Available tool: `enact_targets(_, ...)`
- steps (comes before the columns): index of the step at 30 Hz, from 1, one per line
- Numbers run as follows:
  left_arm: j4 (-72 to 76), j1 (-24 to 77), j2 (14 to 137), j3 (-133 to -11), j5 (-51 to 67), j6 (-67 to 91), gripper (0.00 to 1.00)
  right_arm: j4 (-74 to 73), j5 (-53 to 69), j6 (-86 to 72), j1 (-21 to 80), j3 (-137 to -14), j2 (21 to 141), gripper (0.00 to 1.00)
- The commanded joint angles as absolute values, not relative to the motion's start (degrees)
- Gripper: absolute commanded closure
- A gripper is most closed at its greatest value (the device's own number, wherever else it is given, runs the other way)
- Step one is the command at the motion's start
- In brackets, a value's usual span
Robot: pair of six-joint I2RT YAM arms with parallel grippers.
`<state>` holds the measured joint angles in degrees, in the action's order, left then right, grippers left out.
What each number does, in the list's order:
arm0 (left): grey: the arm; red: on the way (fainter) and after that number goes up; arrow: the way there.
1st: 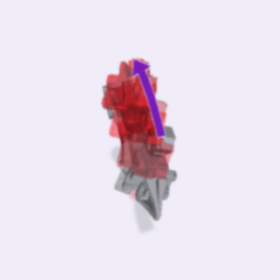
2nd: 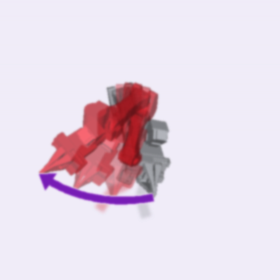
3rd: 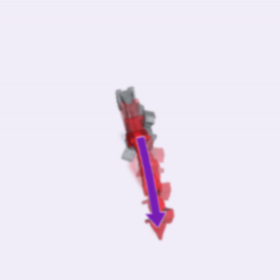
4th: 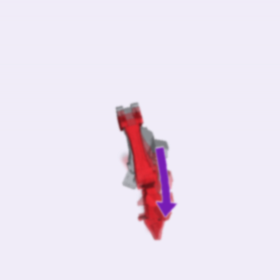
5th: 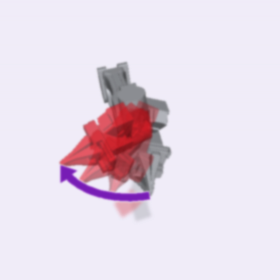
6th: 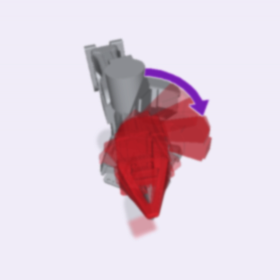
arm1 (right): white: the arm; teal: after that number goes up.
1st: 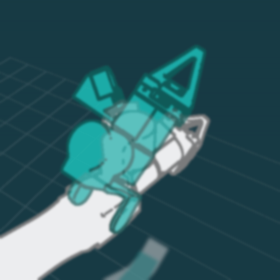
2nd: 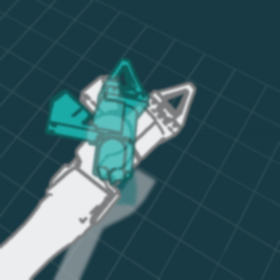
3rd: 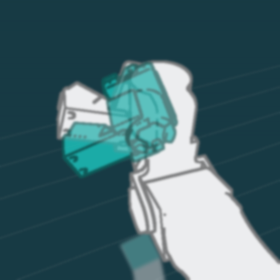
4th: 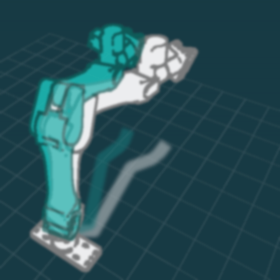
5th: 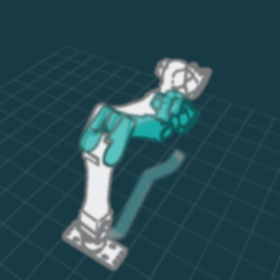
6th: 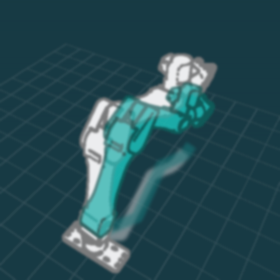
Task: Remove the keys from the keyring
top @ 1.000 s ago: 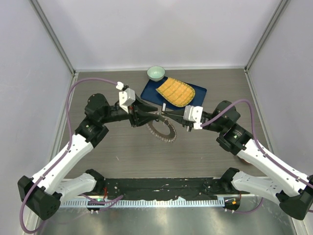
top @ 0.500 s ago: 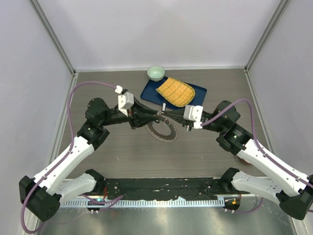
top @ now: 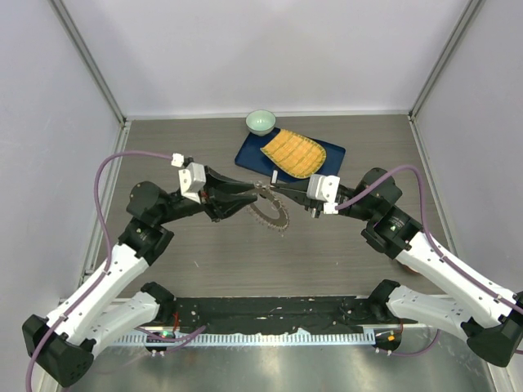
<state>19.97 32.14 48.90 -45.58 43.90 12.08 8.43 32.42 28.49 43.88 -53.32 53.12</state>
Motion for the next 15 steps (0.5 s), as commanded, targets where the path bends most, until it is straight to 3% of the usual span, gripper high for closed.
enact_targets(1,28.65,31.9,49.13,-42.63,42.19,16.78,0.66,14.32,31.47,28.39,44.12,-54.76,51.94,0.99)
enact_targets(15,37.7,31.9,52.47,-40.52,41.48,19.6,0.73,14.68,31.73,27.95,44.21,-54.84,52.38,0.99)
